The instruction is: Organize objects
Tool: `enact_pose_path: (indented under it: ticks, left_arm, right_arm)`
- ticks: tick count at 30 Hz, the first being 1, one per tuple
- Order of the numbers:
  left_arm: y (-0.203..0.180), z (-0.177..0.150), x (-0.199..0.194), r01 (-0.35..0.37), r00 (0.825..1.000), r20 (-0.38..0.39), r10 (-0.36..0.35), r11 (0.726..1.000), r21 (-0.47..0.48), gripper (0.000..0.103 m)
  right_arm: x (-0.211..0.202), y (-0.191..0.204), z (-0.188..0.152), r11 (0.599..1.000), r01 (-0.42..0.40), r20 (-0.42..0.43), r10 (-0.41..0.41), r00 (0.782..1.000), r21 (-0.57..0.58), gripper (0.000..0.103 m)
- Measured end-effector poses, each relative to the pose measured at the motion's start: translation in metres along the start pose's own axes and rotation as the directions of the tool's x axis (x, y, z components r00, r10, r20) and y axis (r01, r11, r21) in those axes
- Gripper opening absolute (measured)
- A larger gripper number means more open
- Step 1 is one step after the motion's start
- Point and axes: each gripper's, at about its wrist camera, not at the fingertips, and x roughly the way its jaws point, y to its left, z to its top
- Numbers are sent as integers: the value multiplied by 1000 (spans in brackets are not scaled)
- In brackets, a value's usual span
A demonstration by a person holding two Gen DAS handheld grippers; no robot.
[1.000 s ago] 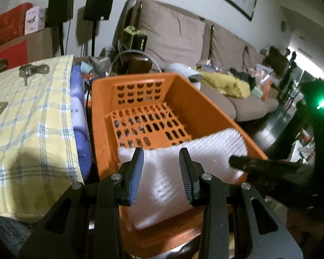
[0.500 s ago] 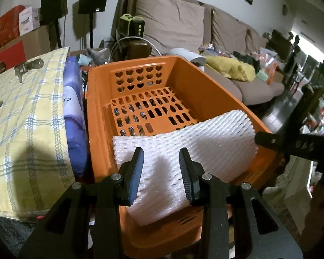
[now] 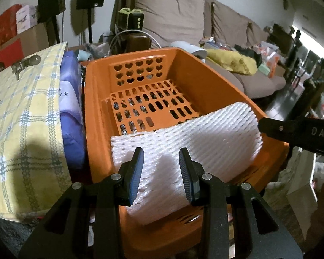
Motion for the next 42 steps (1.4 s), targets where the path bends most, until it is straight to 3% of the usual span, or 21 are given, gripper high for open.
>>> enact_pose_path:
  ticks: [27, 34, 42]
  left_arm:
    - [0, -4, 4, -22, 1000, -19, 23, 1000, 22, 31]
    - [-2, -6, 2, -25, 1000, -12, 26, 999, 37, 31]
    - [2, -5, -10, -3, 999, 34, 2, 1000, 12, 32]
  right_arm:
    - [23, 13, -13, 988, 91, -100, -104, 990, -125, 18]
    - [33, 11, -18, 981, 134, -139, -154, 978, -142, 18]
    - [29, 13, -17, 985, 120, -116, -135, 984, -125, 17]
